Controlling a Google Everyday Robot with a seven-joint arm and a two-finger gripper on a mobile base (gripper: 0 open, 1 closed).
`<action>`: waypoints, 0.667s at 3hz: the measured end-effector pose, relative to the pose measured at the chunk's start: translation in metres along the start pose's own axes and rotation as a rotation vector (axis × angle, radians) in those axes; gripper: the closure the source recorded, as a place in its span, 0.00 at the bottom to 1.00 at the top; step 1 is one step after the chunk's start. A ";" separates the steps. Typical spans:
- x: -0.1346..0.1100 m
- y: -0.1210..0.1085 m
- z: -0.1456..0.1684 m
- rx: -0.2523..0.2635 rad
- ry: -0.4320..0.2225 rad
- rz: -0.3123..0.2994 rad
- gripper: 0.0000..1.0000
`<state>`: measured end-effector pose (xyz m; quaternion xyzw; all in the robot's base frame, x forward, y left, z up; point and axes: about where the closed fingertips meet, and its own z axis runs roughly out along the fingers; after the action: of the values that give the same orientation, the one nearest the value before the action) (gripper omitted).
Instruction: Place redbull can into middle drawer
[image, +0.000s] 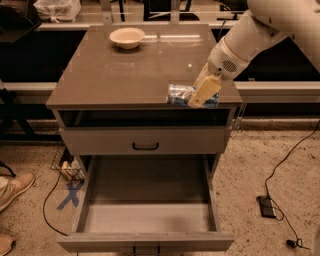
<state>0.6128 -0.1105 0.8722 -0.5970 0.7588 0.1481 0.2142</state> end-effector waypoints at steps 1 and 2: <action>0.004 0.036 0.040 -0.065 -0.064 0.096 1.00; 0.004 0.075 0.094 -0.122 -0.146 0.207 1.00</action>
Offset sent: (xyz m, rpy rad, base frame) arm -0.1447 0.1266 -0.2702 0.2685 0.4391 -0.2106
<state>0.5530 -0.0500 0.7868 -0.5151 0.7884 0.2583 0.2154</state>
